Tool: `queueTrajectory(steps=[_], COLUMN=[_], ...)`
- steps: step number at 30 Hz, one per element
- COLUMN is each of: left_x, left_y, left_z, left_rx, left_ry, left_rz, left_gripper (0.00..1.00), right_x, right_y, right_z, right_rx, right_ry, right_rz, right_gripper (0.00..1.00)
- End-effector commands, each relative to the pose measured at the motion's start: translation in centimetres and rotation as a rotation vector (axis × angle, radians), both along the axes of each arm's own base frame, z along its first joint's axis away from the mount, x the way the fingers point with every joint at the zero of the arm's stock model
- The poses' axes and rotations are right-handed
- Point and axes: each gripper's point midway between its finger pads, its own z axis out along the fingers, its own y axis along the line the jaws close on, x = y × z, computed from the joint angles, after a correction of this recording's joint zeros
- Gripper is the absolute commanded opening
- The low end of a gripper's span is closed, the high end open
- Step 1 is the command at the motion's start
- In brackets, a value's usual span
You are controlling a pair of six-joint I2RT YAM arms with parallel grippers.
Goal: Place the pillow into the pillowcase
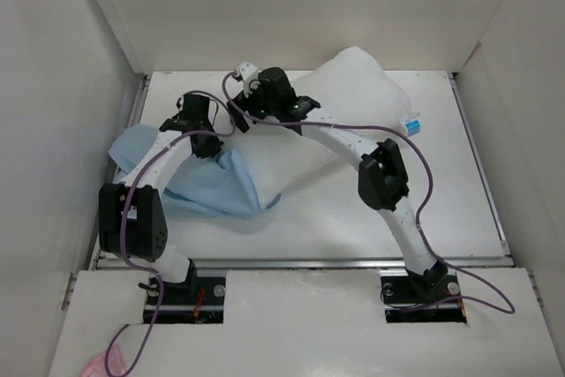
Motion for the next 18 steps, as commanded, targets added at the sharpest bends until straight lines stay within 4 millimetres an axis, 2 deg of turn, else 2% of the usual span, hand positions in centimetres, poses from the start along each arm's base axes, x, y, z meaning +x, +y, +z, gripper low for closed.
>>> queueTrajectory(steps=[1,2,3,4,5,6,7,8,9,10,11,12,13,14,15,16,17,18], left_x=[-0.5,-0.5,-0.3,-0.3,-0.1,-0.1,-0.4,-0.4,-0.4,-0.8,-0.9,-1.2,-1.5,-1.4,-1.7,-1.9,-2.3,-2.5], left_y=[-0.2,0.1,0.1,0.3,0.3,0.5,0.7,1.2,1.4,1.4,1.4,1.2,0.8,0.1,-1.2,-1.6,-3.0,-3.7], left_z=[2.0,2.5,3.2,3.4,3.8,4.3,4.1,4.8,5.3,6.0,6.6,6.7,7.7,8.0,8.1,8.5,8.6,8.6], left_rx=[-0.014,-0.016,-0.019,-0.009,-0.005,0.002,0.012,0.029,0.036,0.034,0.031,0.017,0.006,-0.021,-0.073,-0.089,-0.103,-0.091], left_ry=[-0.060,-0.074,-0.092,-0.094,-0.103,-0.110,-0.096,-0.113,-0.122,-0.135,-0.150,-0.154,-0.179,-0.202,-0.195,-0.203,-0.211,-0.212], left_rz=[-0.003,0.006,0.006,0.013,0.006,0.012,0.017,0.032,0.039,0.039,0.040,0.030,-0.008,-0.042,-0.104,-0.128,-0.170,-0.210], left_gripper=[0.00,0.00,0.00,0.00,0.00,0.00,0.00,0.00,0.00,0.00,0.00,0.00,0.00,0.00,0.05,0.16,0.42,0.51], right_x=[-4.8,-5.5,-7.1,-7.8,-8.1,-8.1,-7.1,-6.1,-5.4,-4.3,-3.6,-3.5,-2.7,-3.4,-4.3,-4.6,-4.8,-5.2], right_y=[2.7,2.8,3.2,3.1,2.9,2.6,1.3,0.5,-0.5,-3.4,-4.7,-6.1,-8.3,-9.6,-10.2,-10.7,-11.3,-11.8], right_z=[-1.2,-1.9,-2.3,-2.6,-3.3,-3.1,-4.3,-1.7,-0.8,-2.9,2.6,3.8,4.9,3.6,6.9,7.0,7.2,6.2], right_rx=[0.005,-0.001,0.009,0.001,-0.019,-0.030,-0.073,-0.052,-0.031,-0.053,0.040,0.086,0.116,0.116,0.161,0.162,0.158,0.138], right_ry=[0.073,0.075,0.098,0.107,0.103,0.095,0.104,0.040,0.035,0.071,-0.035,-0.027,-0.034,-0.003,-0.062,-0.058,-0.064,-0.041], right_rz=[0.318,0.367,0.462,0.503,0.524,0.518,0.449,0.394,0.328,0.230,0.189,0.150,0.102,0.081,0.082,0.062,0.040,0.025], right_gripper=[0.98,0.93,0.73,0.57,0.40,0.24,0.00,0.00,0.00,0.00,0.00,0.00,0.00,0.00,0.00,0.00,0.00,0.00])
